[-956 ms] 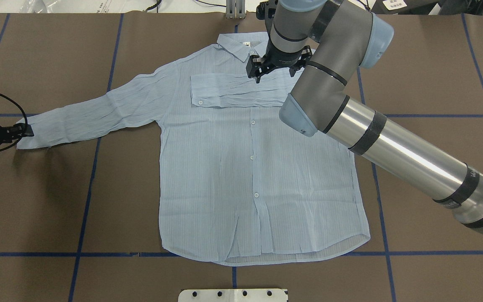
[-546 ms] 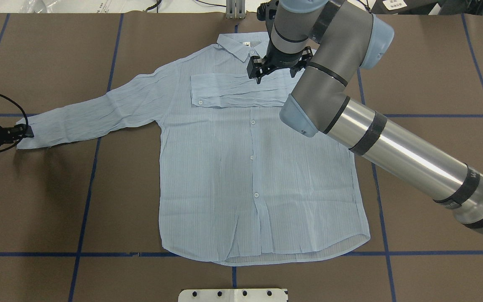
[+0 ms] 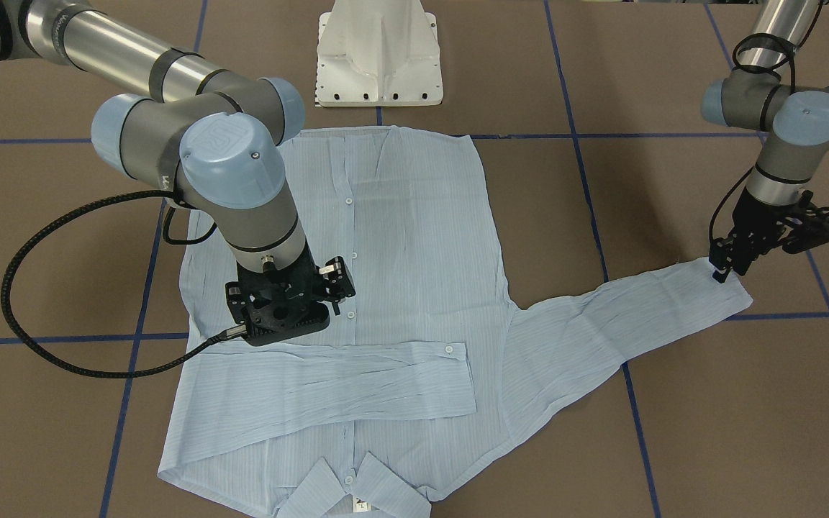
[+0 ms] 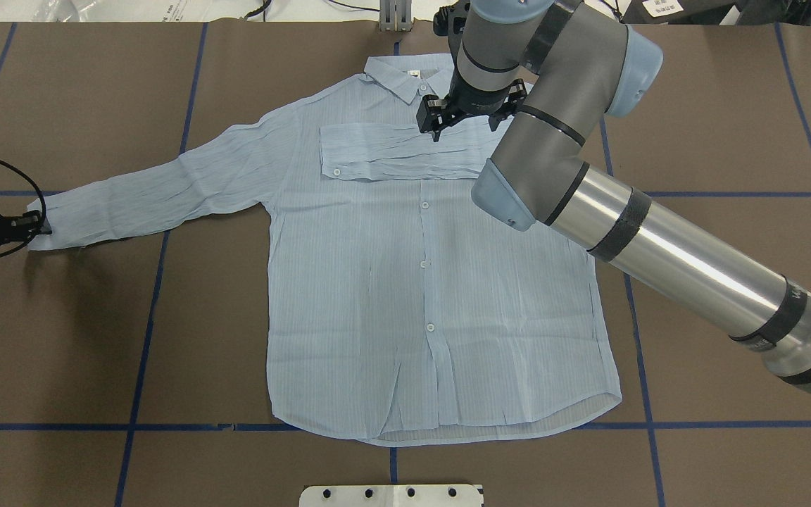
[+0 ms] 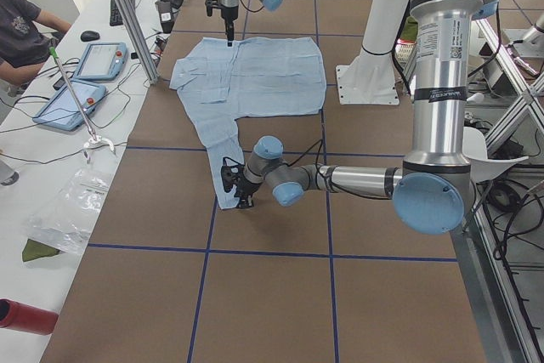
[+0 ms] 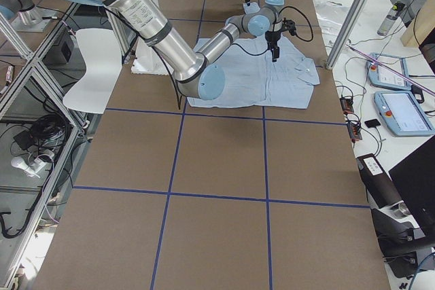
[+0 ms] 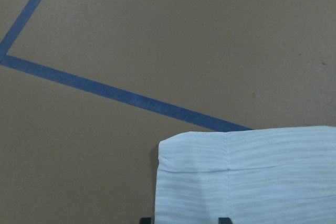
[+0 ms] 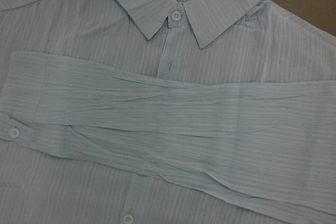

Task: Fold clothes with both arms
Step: 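Hold the folded sleeve with the right gripper while the left gripper grasps the other cuff, then lift the other sleeve with the left gripper while the right gripper withdraws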

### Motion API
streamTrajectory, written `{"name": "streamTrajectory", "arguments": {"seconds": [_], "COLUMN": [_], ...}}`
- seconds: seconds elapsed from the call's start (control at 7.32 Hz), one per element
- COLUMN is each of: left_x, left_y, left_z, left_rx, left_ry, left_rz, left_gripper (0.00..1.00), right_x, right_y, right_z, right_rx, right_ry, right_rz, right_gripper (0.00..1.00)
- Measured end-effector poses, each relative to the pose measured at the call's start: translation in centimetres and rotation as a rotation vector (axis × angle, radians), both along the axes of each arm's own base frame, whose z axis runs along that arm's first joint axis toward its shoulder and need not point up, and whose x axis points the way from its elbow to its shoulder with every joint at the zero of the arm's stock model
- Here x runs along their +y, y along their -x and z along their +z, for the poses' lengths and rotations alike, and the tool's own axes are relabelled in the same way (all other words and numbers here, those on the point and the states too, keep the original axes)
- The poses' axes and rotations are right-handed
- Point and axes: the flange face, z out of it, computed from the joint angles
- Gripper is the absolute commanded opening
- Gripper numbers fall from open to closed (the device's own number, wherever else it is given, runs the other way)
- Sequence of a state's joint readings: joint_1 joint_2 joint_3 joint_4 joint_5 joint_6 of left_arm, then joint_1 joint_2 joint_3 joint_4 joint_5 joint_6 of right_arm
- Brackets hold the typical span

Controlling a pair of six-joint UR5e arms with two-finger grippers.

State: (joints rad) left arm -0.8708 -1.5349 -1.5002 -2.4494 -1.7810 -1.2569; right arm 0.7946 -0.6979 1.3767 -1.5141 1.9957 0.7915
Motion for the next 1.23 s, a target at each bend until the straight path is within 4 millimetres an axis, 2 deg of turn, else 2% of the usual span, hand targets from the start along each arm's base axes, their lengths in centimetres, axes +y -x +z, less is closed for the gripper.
{"name": "streamTrajectory", "arguments": {"seconds": [0.41, 0.55, 0.68, 0.82, 1.23], "left_x": [0.2, 0.2, 0.3, 0.3, 0.2], "left_y": [0.0, 0.0, 0.0, 0.0, 0.0], "left_z": [0.1, 0.1, 0.0, -0.1, -1.6], "left_rx": [-0.001, -0.001, 0.0, 0.001, 0.02], "left_ry": [0.001, 0.001, 0.0, -0.001, -0.017], "left_rz": [0.002, 0.003, 0.003, 0.003, 0.005], "left_gripper": [0.38, 0.31, 0.2, 0.03, 0.0], "right_x": [0.0, 0.0, 0.0, 0.0, 0.0], "right_y": [0.0, 0.0, 0.0, 0.0, -0.2], "right_z": [0.1, 0.2, 0.3, 0.4, 0.9], "right_rx": [0.001, 0.002, 0.002, 0.004, 0.005], "right_ry": [0.001, 0.002, 0.002, 0.003, 0.005], "right_rz": [0.0, 0.0, 0.0, 0.0, 0.001], "right_gripper": [1.0, 1.0, 1.0, 1.0, 1.0]}}
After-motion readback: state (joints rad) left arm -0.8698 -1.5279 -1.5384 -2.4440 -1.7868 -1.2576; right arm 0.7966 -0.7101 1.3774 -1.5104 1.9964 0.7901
